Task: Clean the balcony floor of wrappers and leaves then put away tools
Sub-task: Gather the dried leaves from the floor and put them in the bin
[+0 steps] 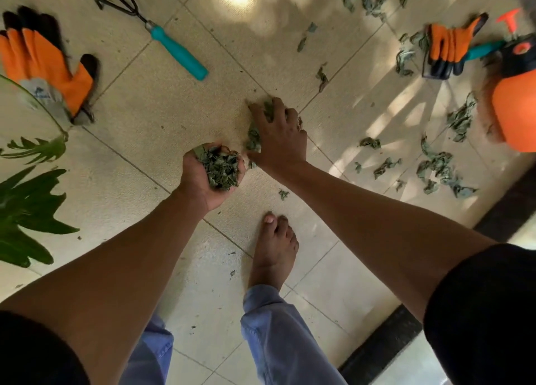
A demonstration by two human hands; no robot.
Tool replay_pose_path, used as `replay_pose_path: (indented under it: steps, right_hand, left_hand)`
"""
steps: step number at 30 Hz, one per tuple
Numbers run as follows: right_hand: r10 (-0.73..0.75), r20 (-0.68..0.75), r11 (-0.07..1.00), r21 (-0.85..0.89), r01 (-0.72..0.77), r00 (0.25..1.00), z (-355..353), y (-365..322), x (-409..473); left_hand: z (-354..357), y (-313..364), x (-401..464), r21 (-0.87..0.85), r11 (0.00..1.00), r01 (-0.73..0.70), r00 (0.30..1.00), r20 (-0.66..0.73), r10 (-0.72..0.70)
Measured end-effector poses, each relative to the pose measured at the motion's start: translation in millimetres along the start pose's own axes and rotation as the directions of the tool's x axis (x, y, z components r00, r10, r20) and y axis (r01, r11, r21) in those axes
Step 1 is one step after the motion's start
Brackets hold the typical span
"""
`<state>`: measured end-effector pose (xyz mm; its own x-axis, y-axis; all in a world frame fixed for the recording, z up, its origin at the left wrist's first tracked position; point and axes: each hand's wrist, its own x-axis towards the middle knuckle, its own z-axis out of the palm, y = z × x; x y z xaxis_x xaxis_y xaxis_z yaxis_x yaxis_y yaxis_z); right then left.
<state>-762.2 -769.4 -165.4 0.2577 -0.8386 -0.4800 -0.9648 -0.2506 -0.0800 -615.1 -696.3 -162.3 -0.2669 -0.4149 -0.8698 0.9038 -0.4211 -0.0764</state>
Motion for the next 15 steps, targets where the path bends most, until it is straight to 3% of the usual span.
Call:
replay_pose_path:
  steps: [5, 10, 13, 15]
  right_hand:
    - [-0.095, -0.042, 0.994, -0.053, 0.092, 0.995, 5.6, -1.3, -16.0]
    - [-0.212, 0.026, 0.971, -0.109, 0.213, 0.977, -0.5, 7.3, -24.5]
    - [-0.173, -0.031, 0.985, -0.009, 0.173, 0.984, 1.4, 11.8, -25.3]
    - [-0.064, -0.048, 0.987, 0.143, 0.070, 0.997, -3.3, 13.0, -30.2]
  left_hand:
    - [-11.4, -0.2, 1.3, -0.002, 1.000, 0.003, 1.000, -0.023, -0.003]
    - [-15.9, -2.9, 2.0, 0.002, 1.000, 0.011, 1.000, -0.023, -0.010]
    - [-12.3, -5.3, -3.1, 0.018, 1.000, -0.001, 0.999, -0.033, 0.002]
    - [-8.2, -7.1, -9.3, 0.043, 0.999, -0.013, 0.999, -0.047, 0.015]
